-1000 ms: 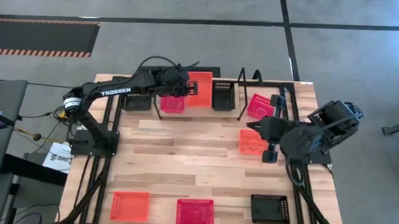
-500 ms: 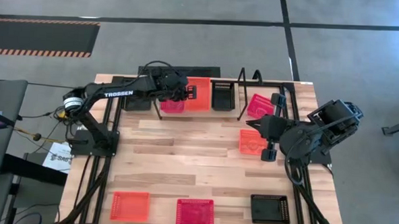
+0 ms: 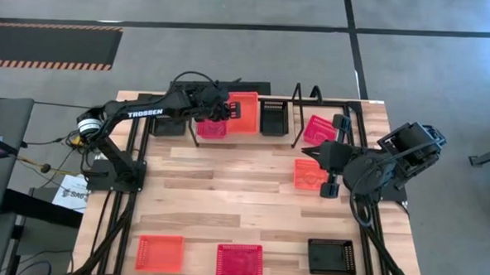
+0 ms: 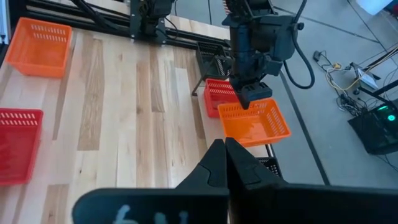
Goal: Stack baskets on shelf by color
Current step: Put the middle orange bin on the shelf
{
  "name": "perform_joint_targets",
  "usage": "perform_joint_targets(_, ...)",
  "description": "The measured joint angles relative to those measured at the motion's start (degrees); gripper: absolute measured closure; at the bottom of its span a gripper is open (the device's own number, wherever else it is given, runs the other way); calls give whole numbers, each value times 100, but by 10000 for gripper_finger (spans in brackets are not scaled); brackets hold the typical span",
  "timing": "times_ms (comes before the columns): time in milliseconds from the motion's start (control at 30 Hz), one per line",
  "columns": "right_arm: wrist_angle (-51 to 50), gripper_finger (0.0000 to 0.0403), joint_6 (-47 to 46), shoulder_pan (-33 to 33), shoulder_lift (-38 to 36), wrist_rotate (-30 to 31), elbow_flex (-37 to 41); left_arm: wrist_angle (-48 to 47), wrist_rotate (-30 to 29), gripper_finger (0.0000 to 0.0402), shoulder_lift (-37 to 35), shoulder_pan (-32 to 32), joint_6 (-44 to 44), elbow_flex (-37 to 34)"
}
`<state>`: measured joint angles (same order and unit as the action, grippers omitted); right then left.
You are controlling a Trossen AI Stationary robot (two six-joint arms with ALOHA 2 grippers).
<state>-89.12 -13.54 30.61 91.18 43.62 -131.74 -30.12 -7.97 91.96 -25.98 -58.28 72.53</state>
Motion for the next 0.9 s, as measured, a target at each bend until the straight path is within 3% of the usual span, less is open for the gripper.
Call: perform_joint_targets(900, 144, 401, 2, 0, -2, 0, 0, 252, 135, 401, 257, 16, 152, -45)
